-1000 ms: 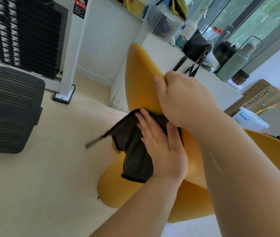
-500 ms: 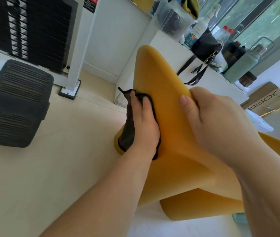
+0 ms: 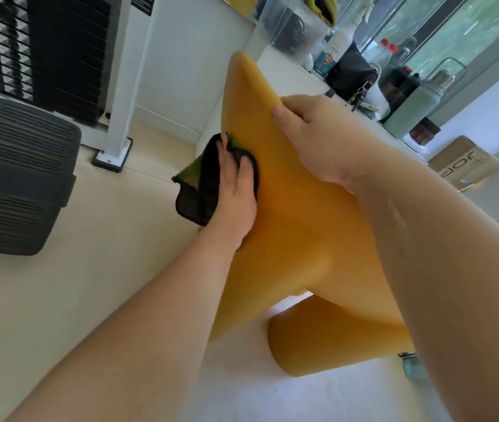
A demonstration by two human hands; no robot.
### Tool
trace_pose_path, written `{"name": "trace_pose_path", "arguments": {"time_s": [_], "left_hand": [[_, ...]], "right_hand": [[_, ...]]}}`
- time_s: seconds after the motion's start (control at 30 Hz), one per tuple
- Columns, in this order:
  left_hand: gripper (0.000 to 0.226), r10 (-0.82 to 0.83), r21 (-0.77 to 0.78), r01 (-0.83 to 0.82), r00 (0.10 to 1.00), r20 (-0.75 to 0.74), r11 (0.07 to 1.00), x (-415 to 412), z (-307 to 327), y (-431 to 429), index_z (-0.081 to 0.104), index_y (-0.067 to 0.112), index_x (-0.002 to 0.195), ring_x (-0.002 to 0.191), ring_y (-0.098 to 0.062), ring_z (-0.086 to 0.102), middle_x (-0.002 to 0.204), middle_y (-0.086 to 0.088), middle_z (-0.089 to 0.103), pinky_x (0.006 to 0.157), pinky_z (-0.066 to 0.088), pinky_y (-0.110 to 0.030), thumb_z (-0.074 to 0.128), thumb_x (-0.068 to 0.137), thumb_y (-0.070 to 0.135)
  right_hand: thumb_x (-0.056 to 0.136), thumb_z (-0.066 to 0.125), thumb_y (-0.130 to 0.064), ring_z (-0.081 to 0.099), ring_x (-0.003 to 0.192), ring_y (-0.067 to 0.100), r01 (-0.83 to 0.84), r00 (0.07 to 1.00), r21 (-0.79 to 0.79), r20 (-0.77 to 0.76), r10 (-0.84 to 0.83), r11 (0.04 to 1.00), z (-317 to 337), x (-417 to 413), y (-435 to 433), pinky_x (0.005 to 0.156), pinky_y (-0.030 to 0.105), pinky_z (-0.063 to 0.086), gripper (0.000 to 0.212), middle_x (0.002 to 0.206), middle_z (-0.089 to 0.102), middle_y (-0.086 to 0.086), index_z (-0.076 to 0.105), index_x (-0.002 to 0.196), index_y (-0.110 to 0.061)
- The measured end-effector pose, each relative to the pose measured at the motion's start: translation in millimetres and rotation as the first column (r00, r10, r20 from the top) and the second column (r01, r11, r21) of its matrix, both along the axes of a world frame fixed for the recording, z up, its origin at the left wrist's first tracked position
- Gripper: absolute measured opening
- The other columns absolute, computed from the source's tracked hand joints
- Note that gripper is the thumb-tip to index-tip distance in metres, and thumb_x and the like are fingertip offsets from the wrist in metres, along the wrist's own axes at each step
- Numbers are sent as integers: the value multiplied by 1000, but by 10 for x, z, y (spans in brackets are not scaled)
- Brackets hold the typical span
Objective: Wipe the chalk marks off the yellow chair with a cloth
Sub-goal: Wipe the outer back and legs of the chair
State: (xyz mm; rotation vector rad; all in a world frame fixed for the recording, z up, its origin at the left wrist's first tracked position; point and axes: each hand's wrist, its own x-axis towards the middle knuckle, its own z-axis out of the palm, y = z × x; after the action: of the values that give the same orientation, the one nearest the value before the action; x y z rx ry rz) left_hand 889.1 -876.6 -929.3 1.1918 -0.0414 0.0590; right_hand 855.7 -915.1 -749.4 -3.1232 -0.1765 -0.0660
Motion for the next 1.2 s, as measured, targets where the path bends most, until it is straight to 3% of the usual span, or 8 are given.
{"name": "trace_pose_path", "arguments": {"time_s": [0.13,0.27,0.37,0.5,0.57,0.67,0.93,1.2], "left_hand": [[67,-92,90,87,994,52,992,-157,-241,-121,-18,51,151,154,-19,11,169,9,-1,124,16,-54,16,97,70],[75,-23,266,-31,980,199,963,-500,-387,-342,-29,44,147,154,-9,-8,167,12,-17,126,9,-50,13,93,75],[64,-83,444,-71,945,318,893,-942,-338,-493,-33,45,144,151,-10,-23,163,12,-29,123,-10,-48,-3,93,70],[56,-102,436,-60,935,340,898,-1210,-229,-630,-29,49,147,150,-8,-26,162,14,-30,123,-12,-39,3,101,57],[59,-48,500,-100,960,275,860,-972,-185,-562,-19,36,155,149,-12,-26,163,3,-30,124,-10,-34,9,104,45],[67,81,226,-131,973,218,965,-423,-61,-321,-10,28,159,155,-18,-10,167,1,-19,127,2,-43,21,104,52],[101,20,-140,-22,1000,-17,990,-15,159,-71,-9,64,146,153,-26,17,167,17,1,117,30,-60,42,65,97],[110,195,108,-208,973,123,972,-301,402,-137,3,50,154,150,-27,19,164,9,6,118,31,-54,36,62,99]], "right_hand": [[109,26,-47,52,126,20,-49,998,5,-48,50,999,16,-241,-227,101,31,35,48,143,56,-5,38,154,-33],[109,25,-48,61,96,21,-78,997,-60,7,79,995,-33,-225,-282,81,35,47,42,108,66,-2,54,131,-26],[110,26,-45,49,74,4,-80,996,-90,32,83,993,-51,-146,-226,62,23,33,31,81,51,-13,50,110,-27],[111,26,-43,51,74,7,-69,997,-70,16,71,995,-46,-153,-193,64,24,36,34,81,54,-10,54,115,-24],[111,27,-43,60,94,16,-69,997,-1,-22,69,998,-23,-209,-212,85,31,47,39,105,66,-6,54,133,-26],[110,30,-44,49,132,18,-32,995,119,-88,43,992,19,-274,-268,112,34,35,48,148,51,-9,33,157,-36],[108,37,-47,51,133,16,32,988,350,-152,23,936,15,-228,-317,115,49,40,45,147,50,-18,35,153,-50],[108,36,-46,41,140,8,88,983,442,-184,-6,893,24,-267,-318,121,38,30,42,150,47,-21,41,149,-52]]}}
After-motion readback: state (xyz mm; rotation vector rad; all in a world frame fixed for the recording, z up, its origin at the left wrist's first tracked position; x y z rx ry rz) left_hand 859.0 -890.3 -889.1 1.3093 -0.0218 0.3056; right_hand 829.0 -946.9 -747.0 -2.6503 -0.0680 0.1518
